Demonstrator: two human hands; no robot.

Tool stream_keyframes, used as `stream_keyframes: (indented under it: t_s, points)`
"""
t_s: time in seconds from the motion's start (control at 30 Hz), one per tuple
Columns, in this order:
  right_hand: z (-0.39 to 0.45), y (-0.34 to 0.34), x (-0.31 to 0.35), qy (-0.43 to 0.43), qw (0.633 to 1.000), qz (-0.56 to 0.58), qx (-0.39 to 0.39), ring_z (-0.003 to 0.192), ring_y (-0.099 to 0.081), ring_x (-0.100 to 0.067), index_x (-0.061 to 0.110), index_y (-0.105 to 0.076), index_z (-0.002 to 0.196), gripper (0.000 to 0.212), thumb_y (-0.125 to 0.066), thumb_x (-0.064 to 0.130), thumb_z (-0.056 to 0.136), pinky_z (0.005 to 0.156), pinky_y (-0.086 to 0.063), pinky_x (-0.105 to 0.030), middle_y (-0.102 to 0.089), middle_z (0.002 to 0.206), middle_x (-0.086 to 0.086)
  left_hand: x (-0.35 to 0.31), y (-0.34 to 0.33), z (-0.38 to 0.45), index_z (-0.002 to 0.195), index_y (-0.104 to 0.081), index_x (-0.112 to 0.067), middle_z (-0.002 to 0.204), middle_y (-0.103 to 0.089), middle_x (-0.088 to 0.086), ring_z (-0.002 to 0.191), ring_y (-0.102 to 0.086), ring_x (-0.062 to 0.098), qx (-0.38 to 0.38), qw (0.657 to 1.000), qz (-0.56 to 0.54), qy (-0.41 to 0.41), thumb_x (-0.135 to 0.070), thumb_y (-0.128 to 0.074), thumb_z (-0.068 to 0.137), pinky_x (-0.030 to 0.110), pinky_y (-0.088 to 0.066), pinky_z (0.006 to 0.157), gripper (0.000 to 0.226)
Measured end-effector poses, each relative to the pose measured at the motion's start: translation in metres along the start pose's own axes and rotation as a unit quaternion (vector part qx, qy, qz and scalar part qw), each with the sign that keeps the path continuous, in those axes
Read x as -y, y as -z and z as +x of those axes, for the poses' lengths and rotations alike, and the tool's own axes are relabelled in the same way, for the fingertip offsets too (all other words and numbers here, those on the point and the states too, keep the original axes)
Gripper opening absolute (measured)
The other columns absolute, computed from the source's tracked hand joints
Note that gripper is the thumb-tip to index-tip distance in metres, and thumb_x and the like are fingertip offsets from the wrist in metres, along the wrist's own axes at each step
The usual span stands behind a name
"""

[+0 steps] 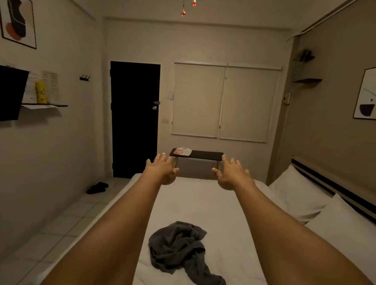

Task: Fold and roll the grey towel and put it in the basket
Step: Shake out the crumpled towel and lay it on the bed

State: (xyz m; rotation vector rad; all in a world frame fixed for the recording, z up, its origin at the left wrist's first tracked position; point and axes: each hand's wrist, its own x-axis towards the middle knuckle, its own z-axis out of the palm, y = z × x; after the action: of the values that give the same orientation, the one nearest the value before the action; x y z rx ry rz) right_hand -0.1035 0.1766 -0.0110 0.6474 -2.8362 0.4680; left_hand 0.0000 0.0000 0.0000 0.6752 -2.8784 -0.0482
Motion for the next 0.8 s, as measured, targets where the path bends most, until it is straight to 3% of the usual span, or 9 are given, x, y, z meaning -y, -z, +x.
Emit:
stream_keyframes:
  t_s: [0.47, 0.8]
  points:
    - [0.087, -0.071, 0.036, -0.024, 0.997, -0.049, 0.053, 0.146, -0.002, -0.031, 0.021, 0.001, 0.151, 0.069, -0.031, 0.050, 0.097, 0.115, -0.014, -0.052, -0.003, 0.159, -0.011, 0.066, -0.054, 0.125, 0.151, 0.001, -0.014, 0.159, 0.007, 0.011, 0.146, 0.007, 0.026, 0.056, 0.998, 0.009, -0.010, -0.043, -0.023, 0.101, 0.049, -0.003, 0.118, 0.063]
    - [0.151, -0.126, 0.025, -0.051, 0.993, -0.057, 0.086, 0.146, -0.004, -0.031, 0.022, 0.000, 0.152, 0.069, -0.032, 0.050, 0.097, 0.114, -0.013, -0.053, -0.004, 0.159, -0.011, 0.066, -0.101, 0.202, 0.150, 0.005, -0.014, 0.159, 0.004, 0.011, 0.147, 0.002, 0.027, 0.053, 0.997, 0.044, -0.026, -0.045, -0.026, 0.100, 0.049, -0.008, 0.118, 0.066]
